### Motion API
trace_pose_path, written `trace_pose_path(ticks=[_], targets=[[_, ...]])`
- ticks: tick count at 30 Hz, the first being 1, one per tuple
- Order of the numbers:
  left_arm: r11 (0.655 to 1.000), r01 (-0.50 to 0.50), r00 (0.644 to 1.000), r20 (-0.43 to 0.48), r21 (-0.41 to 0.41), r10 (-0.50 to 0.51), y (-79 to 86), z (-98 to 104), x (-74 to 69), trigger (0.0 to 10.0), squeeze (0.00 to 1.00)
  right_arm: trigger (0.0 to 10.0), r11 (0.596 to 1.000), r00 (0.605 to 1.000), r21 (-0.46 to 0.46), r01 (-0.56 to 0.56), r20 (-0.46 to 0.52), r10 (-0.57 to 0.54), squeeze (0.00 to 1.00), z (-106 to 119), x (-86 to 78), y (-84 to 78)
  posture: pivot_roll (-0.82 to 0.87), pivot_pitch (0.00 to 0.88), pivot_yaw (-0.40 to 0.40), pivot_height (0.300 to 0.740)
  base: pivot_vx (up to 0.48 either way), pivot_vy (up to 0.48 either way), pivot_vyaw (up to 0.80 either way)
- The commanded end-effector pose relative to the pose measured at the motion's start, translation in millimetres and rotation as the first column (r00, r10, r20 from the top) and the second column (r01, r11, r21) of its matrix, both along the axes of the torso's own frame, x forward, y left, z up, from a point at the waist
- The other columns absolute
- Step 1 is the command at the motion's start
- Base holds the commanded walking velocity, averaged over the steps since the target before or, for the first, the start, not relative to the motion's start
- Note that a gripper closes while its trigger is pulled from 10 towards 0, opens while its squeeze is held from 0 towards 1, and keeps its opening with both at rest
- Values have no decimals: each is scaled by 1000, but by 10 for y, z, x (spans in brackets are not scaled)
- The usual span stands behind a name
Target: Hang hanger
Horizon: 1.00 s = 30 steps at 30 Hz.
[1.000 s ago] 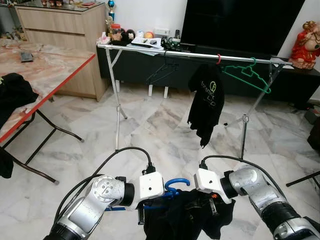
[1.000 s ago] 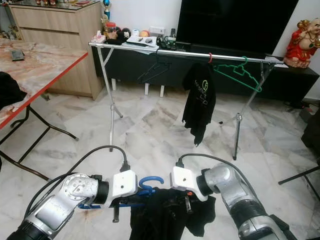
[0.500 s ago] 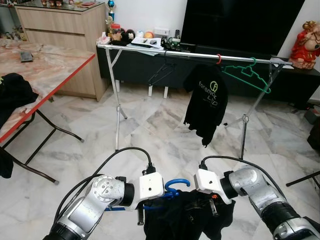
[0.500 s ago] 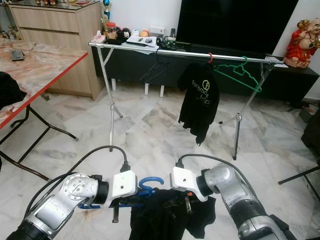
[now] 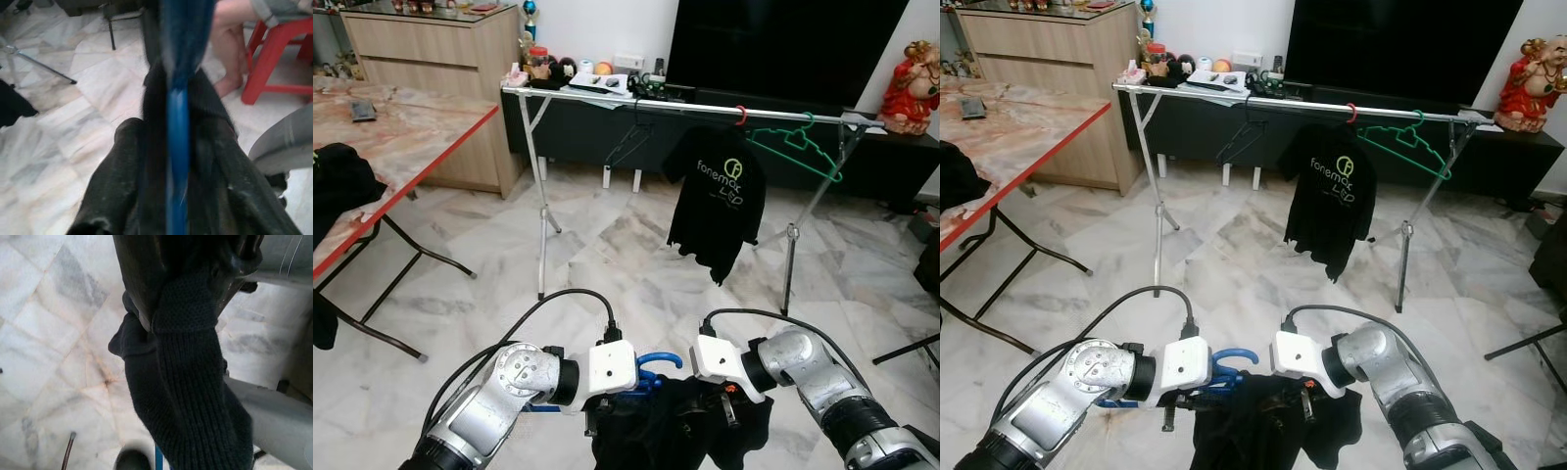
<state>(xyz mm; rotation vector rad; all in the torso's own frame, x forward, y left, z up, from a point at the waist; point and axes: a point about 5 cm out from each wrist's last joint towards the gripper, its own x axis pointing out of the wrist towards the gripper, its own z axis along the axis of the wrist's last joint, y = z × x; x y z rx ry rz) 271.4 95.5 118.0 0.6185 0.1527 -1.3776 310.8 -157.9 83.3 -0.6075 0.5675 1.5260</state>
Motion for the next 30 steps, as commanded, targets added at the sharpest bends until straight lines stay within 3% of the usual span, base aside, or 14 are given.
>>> trace_pose_path(ticks=[1, 10, 13, 14, 18, 27, 28, 29, 30], targets=[[999, -25, 999, 26, 37, 24, 119, 35, 77, 10000, 1000, 0, 1000, 1000, -28, 2, 26, -1, 0, 50, 33, -69, 14, 0, -78, 740, 0, 0, 0], [985, -121, 993, 23, 124, 119, 452, -8, 123, 10000, 1000, 0, 998, 1000, -52, 29, 11, -28, 0, 5, 0, -172, 14, 0, -83, 740, 0, 0, 0], [944, -271, 962, 79, 187, 260, 787, -29, 207, 10000, 1000, 0, 996, 998, -61, 59, 19, -58, 0, 12, 11, -228, 9, 0, -83, 740, 0, 0, 0], [944, -271, 962, 79, 187, 260, 787, -29, 207, 10000, 1000, 0, 996, 998, -61, 59, 19, -58, 0, 12, 11, -228, 9, 0, -83, 740, 0, 0, 0], [910, -385, 922, 110, 154, 372, 1053, 15, 197, 10000, 1000, 0, 995, 998, -71, 66, 10, -65, 0, 1, -7, -278, 16, 0, -87, 740, 0, 0, 0], [876, -465, 884, 123, 129, 452, 1131, -68, 174, 10000, 1000, 0, 995, 998, -72, 64, 12, -63, 0, -4, -12, -280, 15, 0, -92, 740, 0, 0, 0], [834, -538, 839, 180, 126, 514, 1177, -142, 220, 10000, 0, 0, 993, 994, -47, 105, 48, -103, 0, 46, 39, -285, 16, 0, -93, 740, 0, 0, 0], [834, -538, 839, 180, 126, 514, 1177, -142, 220, 10000, 0, 0, 993, 994, -47, 105, 48, -103, 0, 46, 39, -285, 16, 0, -93, 740, 0, 0, 0], [800, -590, 801, 210, 111, 561, 1216, -178, 257, 10000, 0, 0, 991, 989, -28, 131, 78, -129, 0, 83, 79, -284, 12, 0, -95, 740, 0, 0, 0]])
